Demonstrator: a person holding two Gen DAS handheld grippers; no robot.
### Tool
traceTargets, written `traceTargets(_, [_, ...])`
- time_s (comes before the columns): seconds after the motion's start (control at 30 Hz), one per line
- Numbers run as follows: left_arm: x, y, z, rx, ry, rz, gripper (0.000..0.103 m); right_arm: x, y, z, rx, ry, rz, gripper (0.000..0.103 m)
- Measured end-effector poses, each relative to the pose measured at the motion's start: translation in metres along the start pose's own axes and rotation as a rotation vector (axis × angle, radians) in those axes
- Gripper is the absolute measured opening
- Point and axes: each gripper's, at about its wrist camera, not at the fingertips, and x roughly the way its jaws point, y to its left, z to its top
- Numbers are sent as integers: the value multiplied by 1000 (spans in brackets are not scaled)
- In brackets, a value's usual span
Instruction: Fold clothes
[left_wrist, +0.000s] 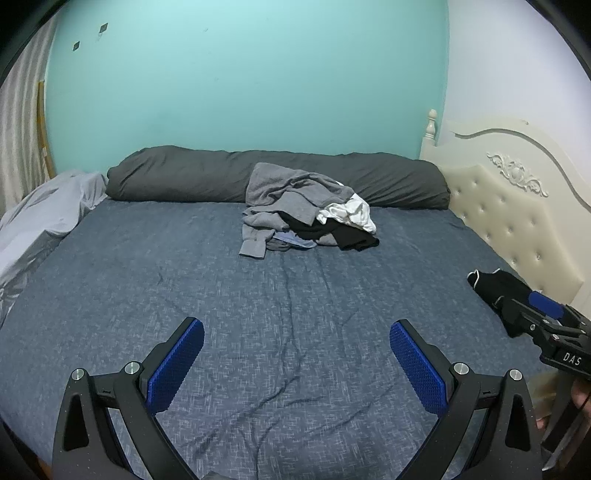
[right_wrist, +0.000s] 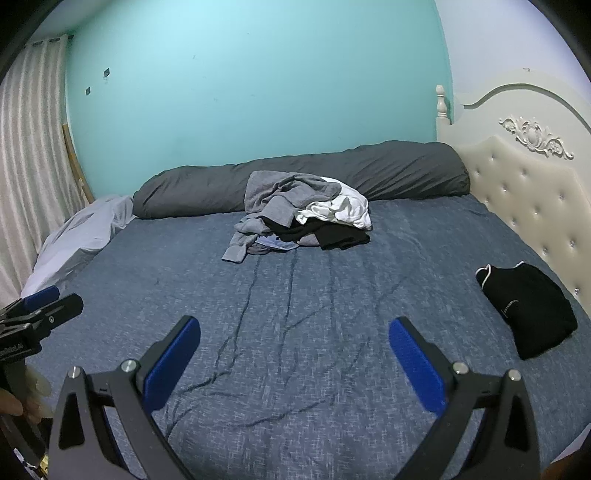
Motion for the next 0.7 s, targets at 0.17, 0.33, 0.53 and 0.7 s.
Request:
traceTargets(0.17, [1, -4, -2, 6, 1, 8, 103, -1, -2, 1, -1, 1, 2, 103])
traceTargets(0.33, [1, -8, -3, 13, 1, 16, 103, -5, -2, 0, -3, -2, 5, 103])
traceTargets(0.53, [-3, -8, -5, 12, -7, 10, 103, -11, 1, 1, -11, -14, -7, 103])
traceTargets(0.7, [-5, -7, -5, 14, -12, 8, 103, -13, 0, 1, -11, -16, -9, 103])
